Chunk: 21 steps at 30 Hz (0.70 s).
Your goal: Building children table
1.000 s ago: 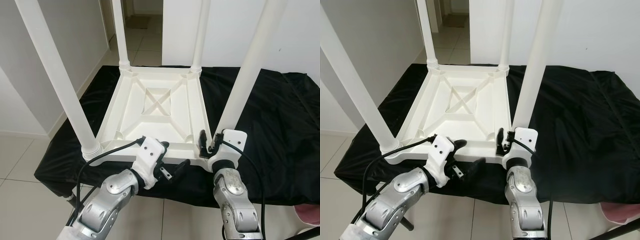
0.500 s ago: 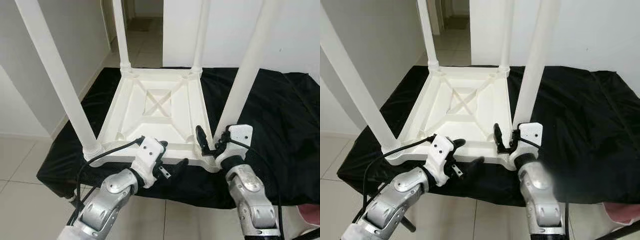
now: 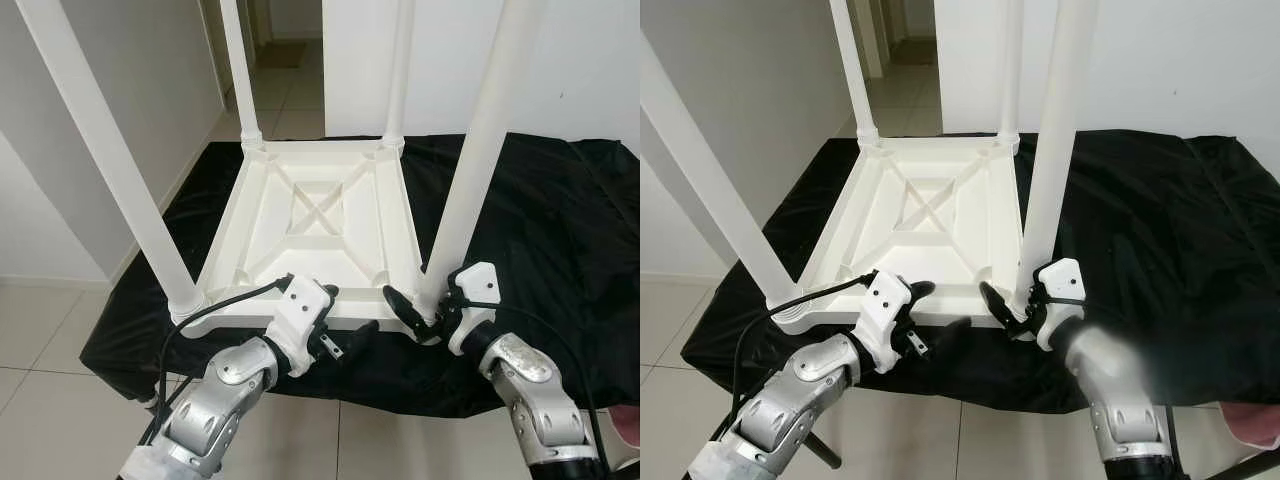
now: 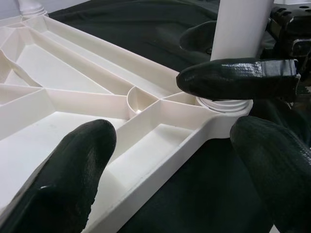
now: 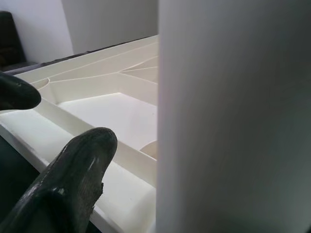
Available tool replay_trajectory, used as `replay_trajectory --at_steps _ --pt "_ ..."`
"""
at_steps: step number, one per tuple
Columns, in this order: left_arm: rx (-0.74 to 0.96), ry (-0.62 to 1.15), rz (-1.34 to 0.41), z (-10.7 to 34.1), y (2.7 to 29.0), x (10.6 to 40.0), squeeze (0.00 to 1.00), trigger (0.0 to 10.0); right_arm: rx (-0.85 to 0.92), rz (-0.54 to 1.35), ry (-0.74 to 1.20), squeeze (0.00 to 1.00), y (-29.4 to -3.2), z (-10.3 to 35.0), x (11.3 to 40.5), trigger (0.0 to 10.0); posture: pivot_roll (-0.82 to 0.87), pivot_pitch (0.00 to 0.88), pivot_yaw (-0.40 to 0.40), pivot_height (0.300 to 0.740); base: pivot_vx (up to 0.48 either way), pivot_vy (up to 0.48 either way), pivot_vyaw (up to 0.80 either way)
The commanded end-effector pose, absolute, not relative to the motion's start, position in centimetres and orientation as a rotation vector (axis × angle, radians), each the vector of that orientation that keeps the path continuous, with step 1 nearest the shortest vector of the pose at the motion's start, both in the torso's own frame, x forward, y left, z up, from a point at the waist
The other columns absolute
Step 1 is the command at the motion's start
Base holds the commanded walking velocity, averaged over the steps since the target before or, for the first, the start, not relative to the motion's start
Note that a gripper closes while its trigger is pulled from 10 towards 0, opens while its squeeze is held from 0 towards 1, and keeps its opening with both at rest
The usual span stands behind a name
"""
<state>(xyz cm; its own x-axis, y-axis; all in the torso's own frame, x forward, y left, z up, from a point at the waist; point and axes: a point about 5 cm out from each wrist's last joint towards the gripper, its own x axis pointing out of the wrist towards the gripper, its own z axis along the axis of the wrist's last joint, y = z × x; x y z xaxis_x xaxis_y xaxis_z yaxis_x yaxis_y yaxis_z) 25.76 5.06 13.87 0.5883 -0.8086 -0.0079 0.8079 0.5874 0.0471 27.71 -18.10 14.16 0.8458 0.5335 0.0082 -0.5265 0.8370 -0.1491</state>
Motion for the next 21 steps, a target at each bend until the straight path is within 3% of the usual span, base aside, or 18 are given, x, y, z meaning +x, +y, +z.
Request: replay_trajectory --at_steps 1,2,13,14,15,16,21 --pt "0.067 -0.01 -0.996 13.72 5.3 25.79 0.0 10.0 -0.152 0.59 -0.048 0.0 -17.87 14.0 27.87 7.0 -0.1 0.0 0.113 0.74 0.0 0.0 0.0" --pt "0.062 -0.004 -0.996 13.66 5.35 25.78 0.0 10.0 -0.158 0.603 -0.047 0.0 -18.07 13.91 28.03 0.0 -0.1 0.0 0.114 0.74 0.0 0.0 0.0" --pt "0.071 0.013 -0.995 13.24 6.11 25.77 0.0 10.0 -0.128 0.637 -0.045 0.0 -18.43 13.33 28.21 0.0 -0.09 0.0 0.115 0.74 0.0 0.0 0.0" --pt "0.066 0.019 -0.997 13.17 6.11 25.72 0.0 10.0 -0.115 0.626 -0.045 0.0 -18.38 13.27 28.18 3.9 -0.09 0.0 0.114 0.74 0.0 0.0 0.0" --pt "0.063 0.023 -0.999 13.12 6.11 25.68 0.0 10.0 -0.107 0.618 -0.046 0.0 -18.35 13.24 28.17 3.9 -0.09 0.0 0.114 0.74 0.0 0.0 0.0" --pt "0.061 0.026 -1.0 13.08 6.12 25.67 0.0 10.0 -0.092 0.602 -0.048 0.0 -18.24 13.28 28.13 10.0 -0.09 0.0 0.114 0.74 0.0 0.0 0.0" --pt "0.067 0.021 -0.991 12.95 6.18 25.75 0.0 10.0 -0.117 0.4 -0.076 0.0 -18.72 13.42 28.5 10.0 -0.09 0.0 0.101 0.74 0.0 0.0 0.0"
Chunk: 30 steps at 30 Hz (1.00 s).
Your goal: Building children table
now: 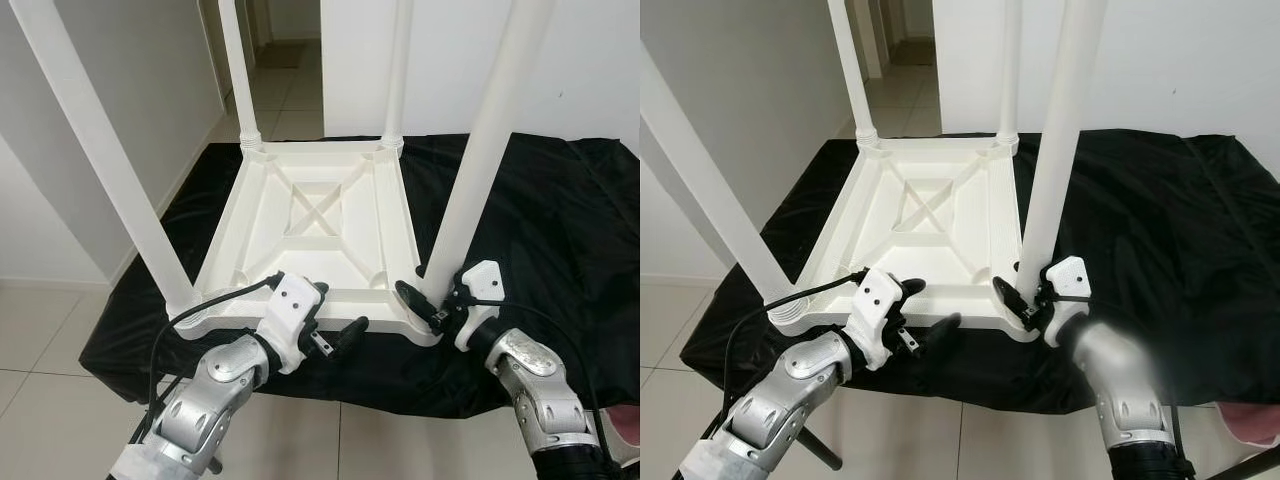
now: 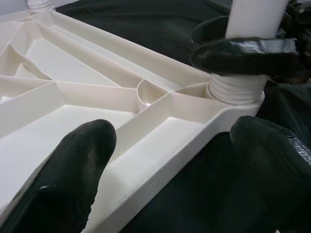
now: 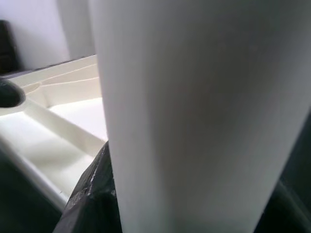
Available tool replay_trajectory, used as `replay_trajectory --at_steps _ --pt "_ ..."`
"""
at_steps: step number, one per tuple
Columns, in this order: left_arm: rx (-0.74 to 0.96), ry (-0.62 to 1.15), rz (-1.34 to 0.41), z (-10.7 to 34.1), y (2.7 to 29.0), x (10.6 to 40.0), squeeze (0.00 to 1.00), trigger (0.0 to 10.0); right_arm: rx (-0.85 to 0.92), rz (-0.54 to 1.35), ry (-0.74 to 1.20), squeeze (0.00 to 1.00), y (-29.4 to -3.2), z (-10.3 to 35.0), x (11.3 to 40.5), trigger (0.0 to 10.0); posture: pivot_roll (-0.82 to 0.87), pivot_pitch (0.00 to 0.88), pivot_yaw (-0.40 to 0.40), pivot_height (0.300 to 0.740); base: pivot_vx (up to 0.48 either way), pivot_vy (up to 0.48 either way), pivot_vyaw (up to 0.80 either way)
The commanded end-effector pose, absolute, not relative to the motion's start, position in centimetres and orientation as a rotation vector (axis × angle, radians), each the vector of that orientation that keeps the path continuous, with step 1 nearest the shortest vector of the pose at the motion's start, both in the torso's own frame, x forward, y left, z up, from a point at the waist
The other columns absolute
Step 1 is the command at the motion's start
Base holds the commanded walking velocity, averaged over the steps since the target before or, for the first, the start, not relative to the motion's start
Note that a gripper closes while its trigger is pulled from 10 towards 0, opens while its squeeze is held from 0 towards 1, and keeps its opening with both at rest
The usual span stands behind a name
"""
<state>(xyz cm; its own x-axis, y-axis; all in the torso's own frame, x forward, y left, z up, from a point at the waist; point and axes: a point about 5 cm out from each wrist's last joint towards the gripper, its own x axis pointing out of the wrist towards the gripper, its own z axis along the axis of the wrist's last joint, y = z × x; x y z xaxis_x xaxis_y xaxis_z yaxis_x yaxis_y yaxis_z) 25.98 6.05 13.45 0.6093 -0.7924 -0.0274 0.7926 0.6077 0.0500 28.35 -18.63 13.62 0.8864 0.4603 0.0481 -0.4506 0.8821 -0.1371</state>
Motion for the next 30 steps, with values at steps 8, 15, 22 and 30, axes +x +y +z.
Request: replay_trajectory --at_steps 8,15,22,30 --pt "0.045 0.02 -0.967 12.7 5.9 25.5 0.0 10.0 -0.068 0.19 -0.104 0.0 -18.1 13.8 28.0 10.0 -0.09 0.0 0.073 0.74 0.0 0.0 0.0" --pt "0.029 0.018 -0.937 12.5 5.9 25.6 0.0 10.0 -0.039 0.008 -0.102 0.0 -16.7 13.7 27.0 10.0 -0.09 0.0 0.05 0.74 0.0 0.0 0.0" --pt "0.025 0.008 -0.906 12.7 6.3 26.1 0.0 10.0 0.002 -0.082 -0.091 0.0 -15.8 13.7 27.0 10.0 -0.08 0.0 0.051 0.74 0.0 0.0 0.0" --pt "0.047 0.003 -0.897 12.8 6.9 26.4 0.0 10.0 0.017 -0.034 -0.123 0.54 -16.6 14.6 27.6 10.0 -0.08 0.0 0.048 0.74 0.0 0.0 0.0"
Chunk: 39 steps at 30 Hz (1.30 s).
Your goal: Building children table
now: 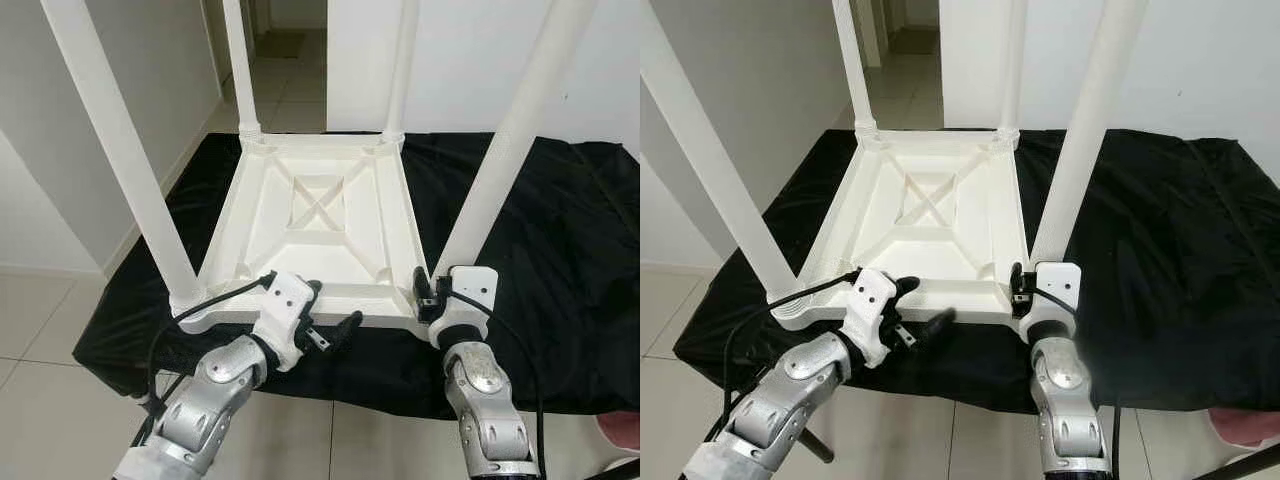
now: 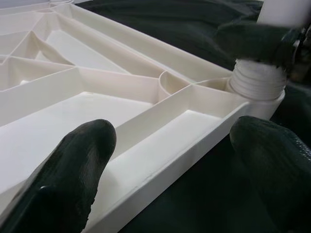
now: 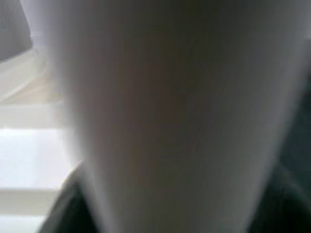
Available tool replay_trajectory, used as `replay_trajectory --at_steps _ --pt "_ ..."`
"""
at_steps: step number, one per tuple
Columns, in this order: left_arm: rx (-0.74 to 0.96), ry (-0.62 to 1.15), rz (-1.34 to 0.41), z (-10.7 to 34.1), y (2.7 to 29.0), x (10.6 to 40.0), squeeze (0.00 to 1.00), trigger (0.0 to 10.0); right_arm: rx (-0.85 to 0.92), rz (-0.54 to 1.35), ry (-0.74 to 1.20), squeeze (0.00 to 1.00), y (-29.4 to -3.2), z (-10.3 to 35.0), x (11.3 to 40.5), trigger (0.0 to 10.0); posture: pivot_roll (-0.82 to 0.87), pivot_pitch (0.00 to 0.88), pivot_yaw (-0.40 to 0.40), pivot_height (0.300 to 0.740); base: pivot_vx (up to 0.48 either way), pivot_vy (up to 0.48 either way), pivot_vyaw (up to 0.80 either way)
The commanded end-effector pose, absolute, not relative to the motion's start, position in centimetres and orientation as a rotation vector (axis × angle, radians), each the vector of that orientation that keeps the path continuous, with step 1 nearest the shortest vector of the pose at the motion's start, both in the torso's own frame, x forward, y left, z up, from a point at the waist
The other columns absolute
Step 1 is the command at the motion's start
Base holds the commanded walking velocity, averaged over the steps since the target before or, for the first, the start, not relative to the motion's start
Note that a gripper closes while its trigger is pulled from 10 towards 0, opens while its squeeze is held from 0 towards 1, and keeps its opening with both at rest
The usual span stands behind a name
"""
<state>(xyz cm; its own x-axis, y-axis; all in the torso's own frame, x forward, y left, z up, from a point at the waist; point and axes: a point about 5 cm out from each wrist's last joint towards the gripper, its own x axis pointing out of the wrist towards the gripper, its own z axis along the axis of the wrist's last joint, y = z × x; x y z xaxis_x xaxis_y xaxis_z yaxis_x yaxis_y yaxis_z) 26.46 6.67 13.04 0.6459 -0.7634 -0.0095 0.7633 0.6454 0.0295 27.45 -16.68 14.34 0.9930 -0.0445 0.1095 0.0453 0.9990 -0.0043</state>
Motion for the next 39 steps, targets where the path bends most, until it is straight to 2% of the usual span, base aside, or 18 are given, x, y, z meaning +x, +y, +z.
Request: replay_trajectory --at_steps 1,2,3,7,8,10,11,15,21,25,26,27,28,29,30,31,39 --pt "0.047 0.002 -0.897 12.8 6.9 26.4 0.0 10.0 0.021 -0.034 -0.13 0.54 -16.7 14.7 27.6 10.0 -0.08 0.0 0.047 0.74 0.0 0.0 0.0" --pt "0.047 0.002 -0.897 12.8 6.9 26.4 0.0 10.0 0.021 -0.034 -0.13 0.54 -16.7 14.7 27.6 10.0 -0.08 0.0 0.047 0.74 0.0 0.0 0.0" --pt "0.044 0.002 -0.896 12.8 6.9 26.4 0.0 10.0 0.019 -0.007 -0.145 1.0 -16.8 15.0 27.5 10.0 -0.08 0.0 0.044 0.74 0.0 0.0 0.0" --pt "0.047 0.0 -0.893 12.7 7.0 26.3 0.0 10.0 -0.003 0.09 -0.165 1.0 -17.4 15.6 27.6 10.0 -0.07 0.0 0.042 0.74 0.0 0.0 0.0" --pt "0.048 0.0 -0.891 12.7 7.0 26.3 0.0 10.0 0.004 0.136 -0.174 0.82 -17.4 15.8 27.6 10.0 -0.07 0.0 0.042 0.74 0.0 0.0 0.0" --pt "0.048 -0.001 -0.89 12.7 7.0 26.4 0.0 10.0 0.01 0.167 -0.18 0.82 -17.3 15.9 27.6 10.0 -0.07 0.0 0.042 0.74 0.0 0.0 0.0" --pt "0.049 -0.002 -0.886 12.8 7.1 26.4 0.0 10.0 0.007 0.263 -0.201 0.0 -17.5 16.3 27.6 10.0 -0.07 0.0 0.041 0.74 0.0 0.0 0.0" --pt "0.063 -0.003 -0.883 12.7 7.1 26.5 0.0 10.0 -0.003 0.326 -0.202 0.0 -17.5 16.4 27.6 10.0 -0.07 0.0 0.043 0.74 0.0 0.0 0.0" --pt "0.072 -0.014 -0.869 13.0 7.3 26.9 0.0 10.0 -0.063 0.531 -0.127 0.0 -17.8 15.4 28.1 10.0 -0.07 0.0 0.042 0.74 0.0 0.0 0.0" --pt "0.13 -0.015 -0.872 12.9 7.6 26.9 0.0 10.0 -0.124 0.615 -0.099 0.0 -17.8 15.0 28.4 9.9 -0.07 0.0 0.045 0.74 0.0 0.0 0.0" --pt "0.127 -0.014 -0.866 12.9 7.7 27.0 0.0 10.0 -0.133 0.624 -0.087 0.0 -18.0 14.9 28.5 5.5 -0.07 0.0 0.044 0.74 0.0 0.0 0.0" --pt "0.119 -0.014 -0.86 12.9 7.7 27.1 0.0 10.0 -0.145 0.628 -0.076 0.0 -18.2 14.7 28.6 4.8 -0.07 0.0 0.044 0.74 0.0 0.0 0.0" --pt "0.119 -0.014 -0.86 12.9 7.7 27.1 0.0 10.0 -0.145 0.628 -0.076 0.0 -18.2 14.7 28.6 4.8 -0.07 0.0 0.044 0.74 0.0 0.0 0.0" --pt "0.107 -0.016 -0.853 13.0 7.7 27.2 0.0 10.0 -0.159 0.635 -0.066 0.0 -18.4 14.5 28.7 2.0 -0.07 0.0 0.05 0.74 0.0 0.0 0.0" --pt "0.107 -0.016 -0.853 13.0 7.7 27.2 0.0 10.0 -0.159 0.635 -0.066 0.0 -18.4 14.5 28.7 2.0 -0.07 0.0 0.05 0.74 0.0 0.0 0.0" --pt "0.092 -0.019 -0.848 13.1 7.7 27.3 0.0 10.0 -0.165 0.642 -0.062 0.0 -18.5 14.4 28.7 0.0 -0.07 0.0 0.05 0.74 0.0 0.0 0.0" --pt "0.078 -0.024 -0.877 13.3 6.6 26.8 0.0 10.0 -0.163 0.638 -0.043 0.0 -19.4 14.1 29.5 0.0 -0.08 0.0 0.05 0.74 0.0 0.0 0.0"
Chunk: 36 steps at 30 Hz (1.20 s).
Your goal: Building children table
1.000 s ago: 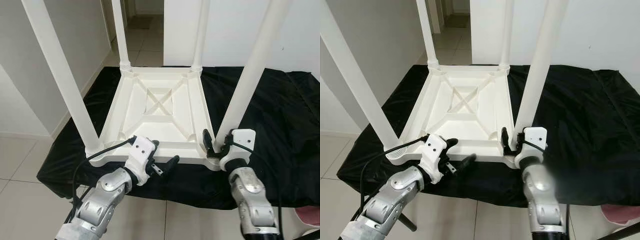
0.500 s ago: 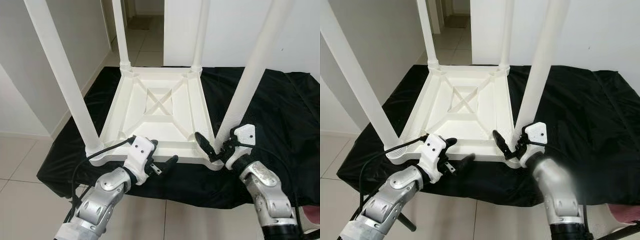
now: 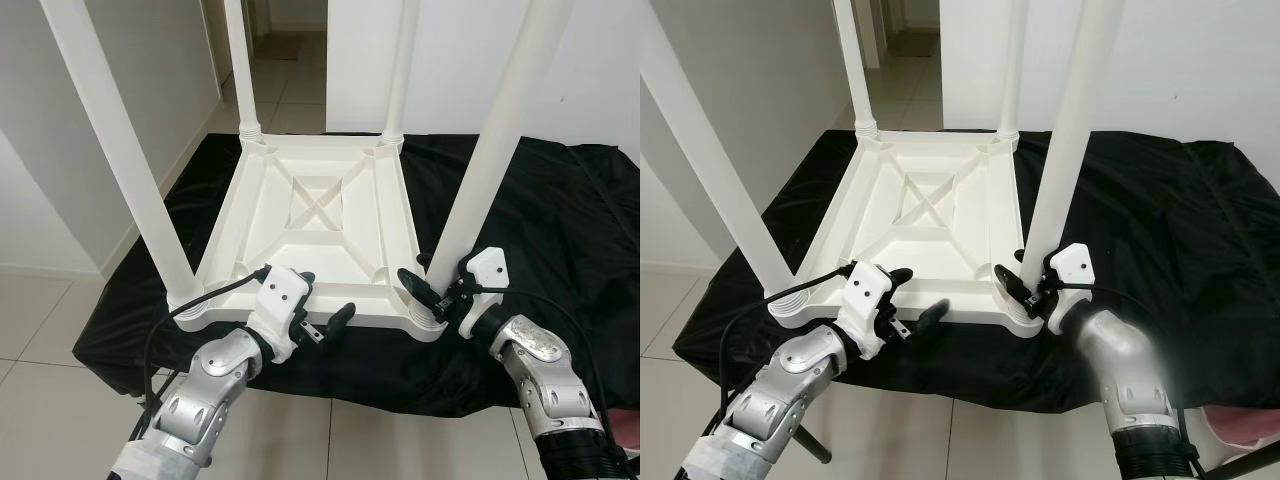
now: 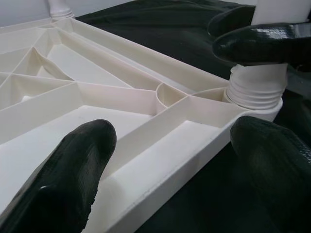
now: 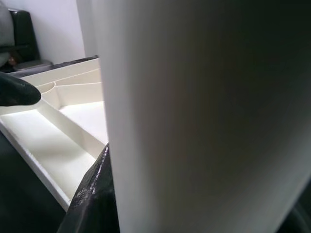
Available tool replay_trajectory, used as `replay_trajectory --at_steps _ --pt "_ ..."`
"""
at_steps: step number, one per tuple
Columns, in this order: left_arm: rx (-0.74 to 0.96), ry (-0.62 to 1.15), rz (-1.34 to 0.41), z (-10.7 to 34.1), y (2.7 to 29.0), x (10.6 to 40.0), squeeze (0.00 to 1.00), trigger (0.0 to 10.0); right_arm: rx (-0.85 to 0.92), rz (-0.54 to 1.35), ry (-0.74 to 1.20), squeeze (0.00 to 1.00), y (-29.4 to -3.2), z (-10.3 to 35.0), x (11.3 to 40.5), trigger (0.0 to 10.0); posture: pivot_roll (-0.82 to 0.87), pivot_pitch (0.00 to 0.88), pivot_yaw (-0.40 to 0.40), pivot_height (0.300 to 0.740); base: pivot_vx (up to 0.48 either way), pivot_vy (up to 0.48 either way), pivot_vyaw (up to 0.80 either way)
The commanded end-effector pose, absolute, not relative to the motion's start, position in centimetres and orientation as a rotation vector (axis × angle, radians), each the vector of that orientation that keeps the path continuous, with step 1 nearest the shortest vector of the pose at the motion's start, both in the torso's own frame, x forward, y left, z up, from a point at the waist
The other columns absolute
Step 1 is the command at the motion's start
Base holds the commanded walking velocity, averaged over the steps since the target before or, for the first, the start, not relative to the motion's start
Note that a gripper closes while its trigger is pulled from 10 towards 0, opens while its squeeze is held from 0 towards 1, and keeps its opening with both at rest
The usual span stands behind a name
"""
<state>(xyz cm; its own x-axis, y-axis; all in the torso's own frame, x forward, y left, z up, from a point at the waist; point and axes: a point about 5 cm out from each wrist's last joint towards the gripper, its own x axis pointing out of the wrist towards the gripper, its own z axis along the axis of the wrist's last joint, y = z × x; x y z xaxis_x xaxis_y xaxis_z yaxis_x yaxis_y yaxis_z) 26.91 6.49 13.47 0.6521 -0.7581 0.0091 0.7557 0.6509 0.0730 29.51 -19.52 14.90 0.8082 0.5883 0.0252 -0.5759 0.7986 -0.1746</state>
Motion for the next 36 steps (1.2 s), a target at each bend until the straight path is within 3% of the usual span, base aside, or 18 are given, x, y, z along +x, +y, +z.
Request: replay_trajectory --at_steps 1,2,3,4,12,19,23,25,36 --pt "0.082 -0.022 -0.878 13.2 6.6 26.8 0.0 10.0 -0.171 0.638 -0.038 0.0 -19.5 14.1 29.6 0.0 -0.08 0.0 0.05 0.74 0.0 0.0 0.0" --pt "0.078 -0.019 -0.869 13.2 6.7 26.8 0.0 10.0 -0.174 0.631 -0.035 0.0 -19.5 14.0 29.6 4.3 -0.08 0.0 0.053 0.74 0.0 0.0 0.0" --pt "0.078 -0.019 -0.869 13.2 6.7 26.8 0.0 10.0 -0.174 0.631 -0.035 0.0 -19.5 14.0 29.6 4.3 -0.08 0.0 0.053 0.74 0.0 0.0 0.0" --pt "0.073 -0.017 -0.862 13.2 6.9 26.8 0.0 10.0 -0.156 0.623 -0.032 0.0 -19.4 14.1 29.6 10.0 -0.08 0.0 0.051 0.74 0.0 0.0 0.0" --pt "0.076 0.005 -0.834 12.9 7.4 26.6 0.0 10.0 -0.02 0.53 -0.063 0.0 -17.7 14.4 28.6 10.0 -0.07 0.0 0.047 0.74 0.0 0.0 0.0" --pt "0.064 0.013 -0.836 12.8 7.6 26.4 0.0 10.0 -0.091 0.376 -0.044 0.0 -17.2 13.6 28.6 10.0 -0.07 0.0 0.045 0.74 0.0 0.0 0.0" --pt "0.071 0.015 -0.848 12.7 7.6 26.2 0.0 10.0 -0.064 0.32 -0.051 0.0 -16.5 13.5 28.2 10.0 -0.07 0.0 0.041 0.74 0.0 0.0 0.0" --pt "0.071 0.018 -0.853 12.6 7.5 25.8 0.0 10.0 -0.025 0.2 -0.015 0.0 -15.9 13.2 27.7 10.0 -0.06 0.0 0.036 0.74 0.0 0.0 0.0" --pt "0.074 0.021 -0.836 12.7 7.8 25.9 0.0 10.0 0.004 0.001 0.022 0.0 -15.9 12.5 27.3 10.0 -0.05 0.0 0.031 0.74 0.0 0.0 0.0"
